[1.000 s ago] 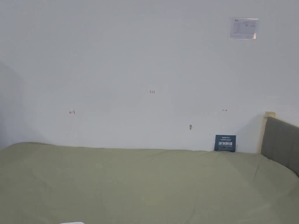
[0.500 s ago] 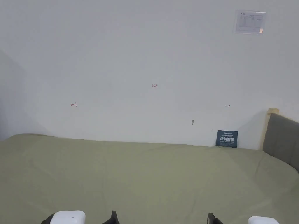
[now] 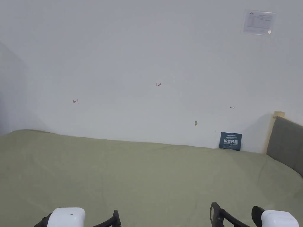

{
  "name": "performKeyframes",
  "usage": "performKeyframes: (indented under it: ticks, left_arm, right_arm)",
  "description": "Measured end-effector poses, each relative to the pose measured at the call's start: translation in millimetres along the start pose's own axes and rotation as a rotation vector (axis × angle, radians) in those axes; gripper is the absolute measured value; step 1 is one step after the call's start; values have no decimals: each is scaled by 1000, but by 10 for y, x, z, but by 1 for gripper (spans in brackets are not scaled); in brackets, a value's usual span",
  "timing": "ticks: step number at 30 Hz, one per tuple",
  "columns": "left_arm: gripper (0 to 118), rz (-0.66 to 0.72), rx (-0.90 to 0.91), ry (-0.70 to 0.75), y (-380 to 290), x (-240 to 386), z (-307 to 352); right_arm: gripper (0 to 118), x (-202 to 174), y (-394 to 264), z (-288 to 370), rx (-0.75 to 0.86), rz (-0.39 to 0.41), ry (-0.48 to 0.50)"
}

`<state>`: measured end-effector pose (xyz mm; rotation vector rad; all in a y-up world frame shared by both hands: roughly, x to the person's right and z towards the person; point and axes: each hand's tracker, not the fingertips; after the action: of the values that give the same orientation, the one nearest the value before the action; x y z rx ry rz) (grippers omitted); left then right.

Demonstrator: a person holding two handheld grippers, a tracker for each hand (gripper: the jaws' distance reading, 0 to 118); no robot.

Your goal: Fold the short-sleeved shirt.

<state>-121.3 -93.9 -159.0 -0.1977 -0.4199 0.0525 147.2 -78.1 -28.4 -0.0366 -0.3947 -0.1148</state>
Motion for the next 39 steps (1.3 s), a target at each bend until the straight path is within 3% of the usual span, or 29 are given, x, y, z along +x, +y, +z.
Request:
performKeyframes:
  ticks: [5, 7, 9, 24, 27, 30, 34, 39]
  left_arm:
    - [113, 2, 4, 4, 18, 2, -4]
    - [113, 9, 1, 3, 36, -9, -8]
    - [113, 12, 0, 8, 46, -17, -11]
    - [113, 26, -22, -6, 76, -28, -33]
    - [113, 36, -18, -9, 87, -42, -27]
    - [113, 35, -10, -7, 94, -50, -15]
    - [113, 31, -18, -5, 108, -53, -20]
    - [113, 37, -16, -12, 131, -44, -16]
  right_arm:
    - [91, 1, -35, -71, -51, 36, -98]
    - [91, 15, -42, -89, -61, 15, -124]
    - [91, 37, -30, -103, -78, -11, -121]
    - [91, -52, 68, -113, -118, 12, -54]
    - [91, -46, 71, -113, -132, -34, -42]
    - [91, -22, 88, -98, -113, -79, -81]
    - [91, -6, 115, -148, -157, -80, -141]
    - [91, -27, 125, -121, -172, -49, -111]
